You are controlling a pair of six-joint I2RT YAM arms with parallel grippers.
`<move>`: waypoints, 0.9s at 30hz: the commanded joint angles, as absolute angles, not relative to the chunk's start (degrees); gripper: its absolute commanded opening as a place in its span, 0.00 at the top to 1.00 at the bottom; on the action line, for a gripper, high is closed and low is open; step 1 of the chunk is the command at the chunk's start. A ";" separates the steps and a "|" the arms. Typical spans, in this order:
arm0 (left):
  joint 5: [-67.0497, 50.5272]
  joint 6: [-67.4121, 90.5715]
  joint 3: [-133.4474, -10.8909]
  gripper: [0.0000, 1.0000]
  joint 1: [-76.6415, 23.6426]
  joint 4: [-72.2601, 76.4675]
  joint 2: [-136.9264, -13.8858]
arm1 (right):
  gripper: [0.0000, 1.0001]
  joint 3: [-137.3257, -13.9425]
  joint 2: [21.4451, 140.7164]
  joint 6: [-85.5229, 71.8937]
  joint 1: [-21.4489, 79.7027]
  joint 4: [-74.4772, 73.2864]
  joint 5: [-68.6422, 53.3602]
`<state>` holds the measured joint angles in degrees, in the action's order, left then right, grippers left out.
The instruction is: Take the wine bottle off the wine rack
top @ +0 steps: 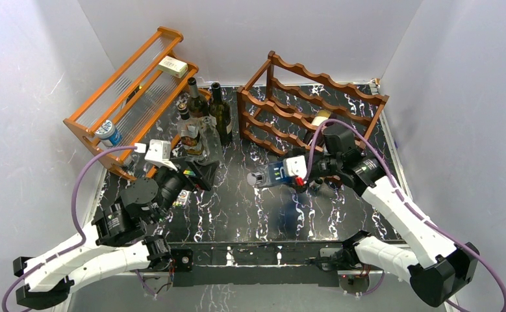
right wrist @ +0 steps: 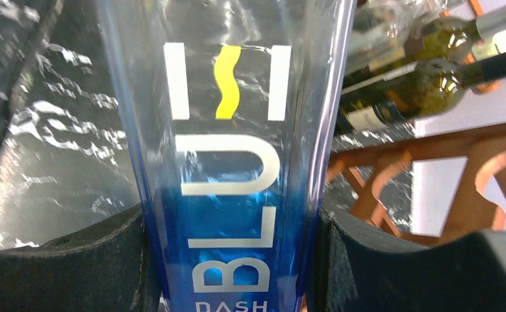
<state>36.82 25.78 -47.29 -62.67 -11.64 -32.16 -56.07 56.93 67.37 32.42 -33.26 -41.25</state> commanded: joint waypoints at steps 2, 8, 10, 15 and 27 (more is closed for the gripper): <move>39.88 24.78 -49.36 0.02 -62.40 -15.16 -30.45 | 1.00 -61.09 58.52 55.07 33.11 -13.35 -54.06; 38.52 25.50 -50.99 0.02 -62.40 -17.61 -31.30 | 1.00 -57.39 62.93 33.84 33.65 7.40 -53.30; 38.38 26.21 -53.34 0.02 -62.41 -20.61 -32.74 | 1.00 -55.37 64.90 25.79 34.68 15.92 -50.80; 38.86 27.67 -60.28 0.02 -62.40 -30.00 -35.59 | 1.00 -55.05 71.83 15.34 39.45 25.49 -42.32; 43.48 35.00 -62.18 0.02 -62.40 -40.88 -29.46 | 1.00 -60.03 86.24 7.34 46.79 36.36 -19.54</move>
